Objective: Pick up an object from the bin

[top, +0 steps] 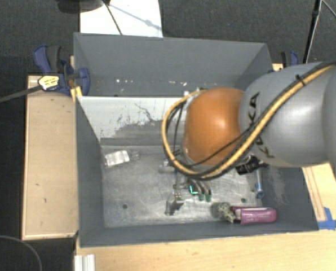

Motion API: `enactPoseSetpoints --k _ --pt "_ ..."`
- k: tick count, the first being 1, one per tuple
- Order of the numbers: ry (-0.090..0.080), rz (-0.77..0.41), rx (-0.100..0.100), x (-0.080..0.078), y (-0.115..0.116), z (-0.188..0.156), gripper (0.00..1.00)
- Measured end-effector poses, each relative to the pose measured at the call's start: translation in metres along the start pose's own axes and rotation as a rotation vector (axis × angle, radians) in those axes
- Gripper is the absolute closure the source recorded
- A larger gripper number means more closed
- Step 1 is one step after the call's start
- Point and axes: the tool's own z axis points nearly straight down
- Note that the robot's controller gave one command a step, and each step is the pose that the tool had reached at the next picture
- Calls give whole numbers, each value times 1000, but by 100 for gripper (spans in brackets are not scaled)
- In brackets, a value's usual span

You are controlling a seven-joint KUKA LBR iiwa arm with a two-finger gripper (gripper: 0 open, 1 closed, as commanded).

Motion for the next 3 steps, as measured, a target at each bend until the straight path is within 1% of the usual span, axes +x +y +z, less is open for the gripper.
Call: enactPoseSetpoints --k 1,2,3 --pt "-30 -88 -6 -54 -95 65 0" --pt "-5 -276 2 1 -165 59 0" --pt "-5 -225 3 4 -249 56 0"
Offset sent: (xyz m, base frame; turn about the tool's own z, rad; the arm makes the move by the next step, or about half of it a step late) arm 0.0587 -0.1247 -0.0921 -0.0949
